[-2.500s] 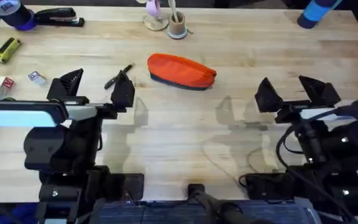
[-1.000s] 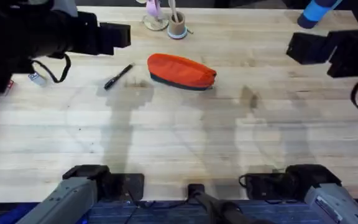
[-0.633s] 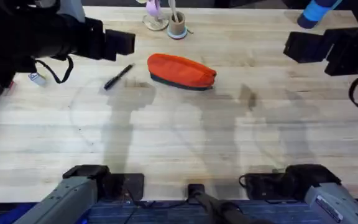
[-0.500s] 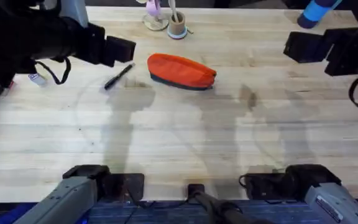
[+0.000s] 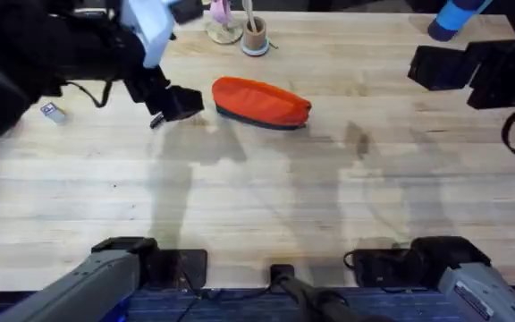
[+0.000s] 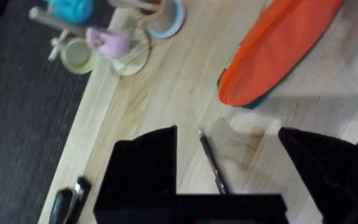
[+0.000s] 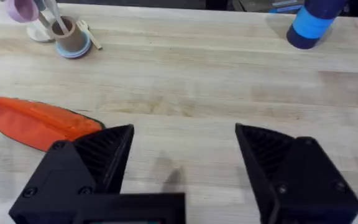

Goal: Unzip the bag, pick up the pens from the table one at a time and place them inside, then zip the bag closed.

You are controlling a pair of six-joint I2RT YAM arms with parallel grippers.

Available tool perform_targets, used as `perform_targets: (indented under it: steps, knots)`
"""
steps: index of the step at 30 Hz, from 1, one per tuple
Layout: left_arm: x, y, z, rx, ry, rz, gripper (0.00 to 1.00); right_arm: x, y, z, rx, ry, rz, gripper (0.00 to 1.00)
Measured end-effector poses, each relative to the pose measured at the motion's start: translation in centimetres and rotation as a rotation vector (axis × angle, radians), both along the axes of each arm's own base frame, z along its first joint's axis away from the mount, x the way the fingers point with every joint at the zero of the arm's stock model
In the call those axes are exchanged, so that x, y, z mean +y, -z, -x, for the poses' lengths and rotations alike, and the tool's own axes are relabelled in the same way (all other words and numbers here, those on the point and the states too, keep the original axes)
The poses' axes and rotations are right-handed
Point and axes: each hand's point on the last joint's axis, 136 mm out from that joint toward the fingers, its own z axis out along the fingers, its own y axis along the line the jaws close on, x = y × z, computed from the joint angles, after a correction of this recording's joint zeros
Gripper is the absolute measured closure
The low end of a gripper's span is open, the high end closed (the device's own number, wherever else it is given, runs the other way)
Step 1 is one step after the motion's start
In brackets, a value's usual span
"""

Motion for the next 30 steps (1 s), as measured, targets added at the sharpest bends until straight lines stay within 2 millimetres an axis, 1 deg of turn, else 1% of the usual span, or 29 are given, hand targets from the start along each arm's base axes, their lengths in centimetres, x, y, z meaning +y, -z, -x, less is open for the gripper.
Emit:
perform_targets:
  steps: [6, 9, 19, 23, 30]
  knots:
    - [-0.9, 2.2, -1.7, 0.008, 0.106, -0.011, 0.008, 0.0, 0.0, 0.0, 0.0, 0.0, 0.0, 0.005]
    - [-1.0, 2.9, -1.9, 0.024, 0.121, -0.014, 0.008, 0.0, 0.0, 0.0, 0.001, 0.0, 0.0, 0.005]
    - [-1.3, 3.8, -2.3, 0.04, 0.146, -0.002, 0.008, 0.0, 0.0, 0.0, 0.001, 0.0, 0.0, 0.005]
    - [-1.4, 4.9, -2.5, 0.072, 0.149, 0.0, 0.008, 0.0, 0.0, 0.0, 0.001, 0.0, 0.0, 0.005]
    - [-2.1, 6.3, -4.4, 0.059, 0.178, 0.039, 0.008, 0.0, 0.0, 0.0, 0.001, 0.0, -0.001, 0.004]
